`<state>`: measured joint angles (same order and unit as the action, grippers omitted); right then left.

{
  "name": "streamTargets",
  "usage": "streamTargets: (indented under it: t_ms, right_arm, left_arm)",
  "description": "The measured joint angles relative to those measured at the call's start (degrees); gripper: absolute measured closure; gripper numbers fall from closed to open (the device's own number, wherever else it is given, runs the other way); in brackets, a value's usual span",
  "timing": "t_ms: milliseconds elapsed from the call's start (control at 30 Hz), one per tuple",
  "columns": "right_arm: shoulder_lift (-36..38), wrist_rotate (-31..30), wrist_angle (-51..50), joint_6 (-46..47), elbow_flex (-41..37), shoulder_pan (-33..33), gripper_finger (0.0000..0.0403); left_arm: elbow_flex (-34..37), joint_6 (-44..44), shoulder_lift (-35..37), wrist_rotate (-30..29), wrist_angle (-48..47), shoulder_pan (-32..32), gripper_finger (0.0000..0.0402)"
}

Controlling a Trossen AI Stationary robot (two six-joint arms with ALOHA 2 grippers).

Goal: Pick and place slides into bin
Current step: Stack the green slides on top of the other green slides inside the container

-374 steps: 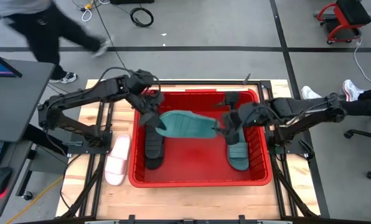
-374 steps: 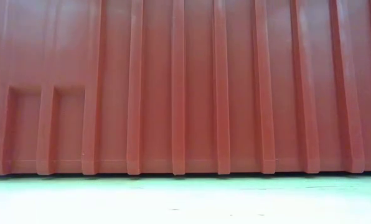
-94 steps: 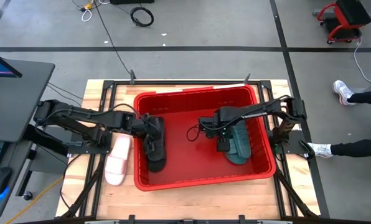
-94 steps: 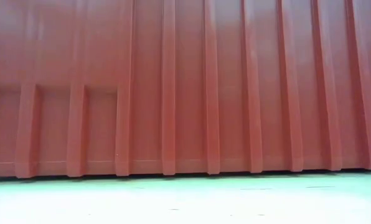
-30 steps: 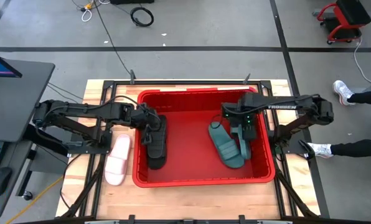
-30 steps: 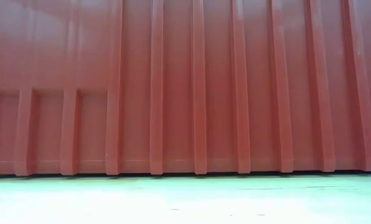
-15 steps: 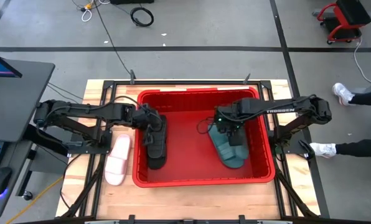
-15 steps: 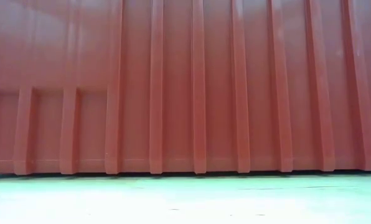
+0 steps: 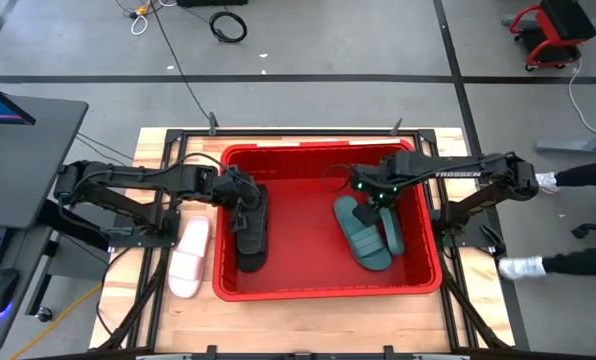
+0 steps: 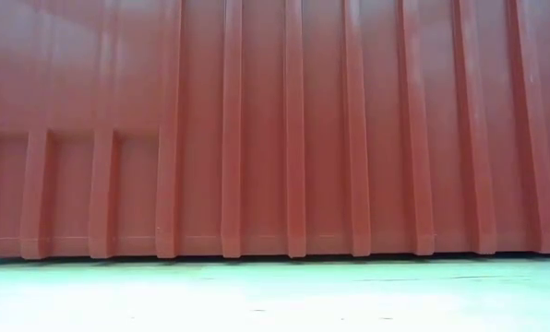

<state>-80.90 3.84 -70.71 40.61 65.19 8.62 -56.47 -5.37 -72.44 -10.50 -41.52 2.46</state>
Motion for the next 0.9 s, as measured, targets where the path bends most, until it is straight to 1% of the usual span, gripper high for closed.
streamTargets:
  t_ms: [67, 133, 200, 267, 400, 533, 600, 667, 833, 900]
  right_arm:
    - [-1.49, -2.93, -2.12, 3.43, 0.02, -2.62, 0.0096]
    - [-3.63, -6.49, -4.8, 6.91, 0.0, -5.3, 0.0092]
    - [-6.11, -9.88, -7.49, 10.47, 0.01, -7.52, 0.0098]
    - [-8.97, -12.02, -10.56, 12.65, 0.0, -8.81, 0.0109]
    - [-13.6, -12.3, -11.54, 15.98, 0.02, -9.94, 0.0131]
    - [-15.86, -12.47, -11.18, 19.16, 0.02, -10.11, 0.0152]
    - [-15.68, -12.73, -10.93, 21.43, 0.12, -9.79, 0.0173]
    - [-15.21, -12.74, -10.64, 23.06, 0.13, -9.74, 0.0202]
    - [-13.25, -13.08, -10.57, 24.4, 0.11, -9.79, 0.0304]
    - [-12.19, -13.06, -10.26, 24.14, 0.11, -9.79, 0.0307]
  left_arm:
    - [0.0, 0.04, 0.0, 0.0, 0.39, 0.0, 0.0393]
    - [0.0, 0.38, 0.02, -0.1, 0.55, 0.0, 0.0393]
    - [0.0, 1.41, 0.02, -0.31, 0.55, 0.0, 0.0388]
    - [0.0, 2.19, 0.02, -0.39, 0.59, 0.0, 0.0383]
    - [-0.02, 4.7, 0.04, -0.42, 0.66, 0.0, 0.0379]
    - [-0.09, 6.05, 0.04, -0.42, -0.02, 0.0, 0.0387]
    - [-0.11, 6.08, 0.07, -0.42, -0.32, 0.0, 0.0392]
    - [-0.15, 6.12, 0.07, -0.43, -0.26, 0.0, 0.0394]
    - [-0.17, 7.7, 0.07, -0.42, -0.08, -0.01, 0.0386]
    - [-0.17, 8.03, 0.07, -0.42, -0.08, -0.02, 0.0381]
